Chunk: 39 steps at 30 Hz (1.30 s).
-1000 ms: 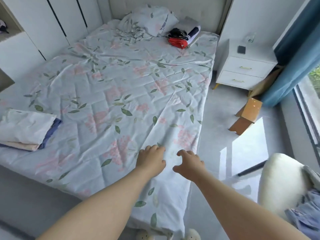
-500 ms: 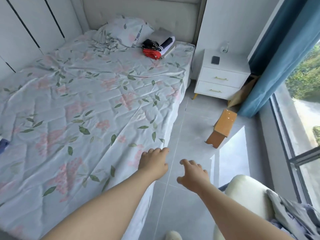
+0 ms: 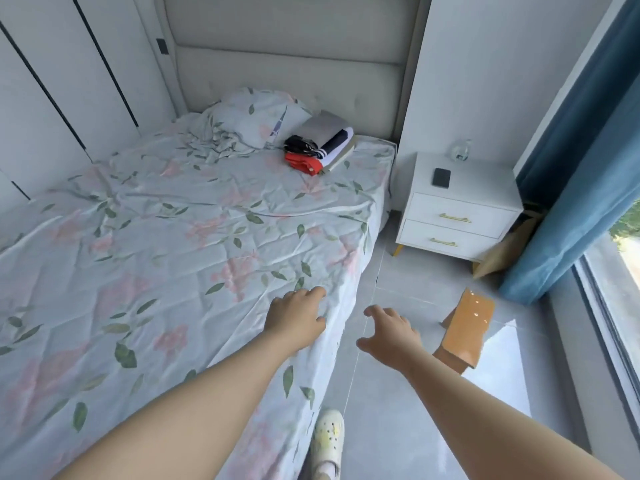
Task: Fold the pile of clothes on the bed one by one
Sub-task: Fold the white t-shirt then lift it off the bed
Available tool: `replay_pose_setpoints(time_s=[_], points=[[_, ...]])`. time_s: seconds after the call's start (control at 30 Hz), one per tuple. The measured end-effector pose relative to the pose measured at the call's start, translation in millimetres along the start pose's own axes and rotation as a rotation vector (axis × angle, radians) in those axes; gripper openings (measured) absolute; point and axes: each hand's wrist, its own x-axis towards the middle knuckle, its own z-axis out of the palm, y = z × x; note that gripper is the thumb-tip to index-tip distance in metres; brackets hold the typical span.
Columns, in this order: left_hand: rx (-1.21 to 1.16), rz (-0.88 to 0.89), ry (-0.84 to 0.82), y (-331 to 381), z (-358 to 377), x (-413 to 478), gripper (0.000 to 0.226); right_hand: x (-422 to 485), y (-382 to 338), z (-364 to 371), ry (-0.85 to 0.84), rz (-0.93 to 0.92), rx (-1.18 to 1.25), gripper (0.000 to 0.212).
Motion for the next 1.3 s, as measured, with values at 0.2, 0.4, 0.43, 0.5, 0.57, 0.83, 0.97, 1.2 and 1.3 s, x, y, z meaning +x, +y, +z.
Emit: replay_pose_setpoints(time_s=[0.2,0.4,0.43,0.5,0.57,0.83,0.97,1.2,1.3], points=[[-0.051,0.008,0.010,1,-51,146,0.044,129,-15,-85,0.038,0.009,0.019,0.057],[-0.184,-0.034,0.057,3,-95,278,0.044,242,-8,-141,0.013,0.011,0.063,0.056],[-0.193,-0.042,0.062,4,-99,300,0.044,264,-4,-150,0.004,0.010,0.065,0.056],[-0.202,-0.054,0.071,9,-102,345,0.044,311,4,-171,-0.005,-0.002,0.063,0.056],[-0.206,-0.076,0.066,15,-101,393,0.043,361,14,-196,0.006,-0.021,0.056,0.054],[-0.356,-0.297,0.039,31,-112,561,0.040,554,43,-291,-0.062,-0.089,0.056,0.044],[-0.410,-0.395,0.054,23,-120,625,0.041,633,30,-318,-0.135,-0.129,0.066,0.044],[-0.566,-0.544,0.064,-14,-131,748,0.038,765,5,-351,-0.183,-0.133,0.132,0.044],[-0.641,-0.623,0.082,-28,-136,789,0.036,815,-3,-361,-0.195,-0.109,0.136,0.043]])
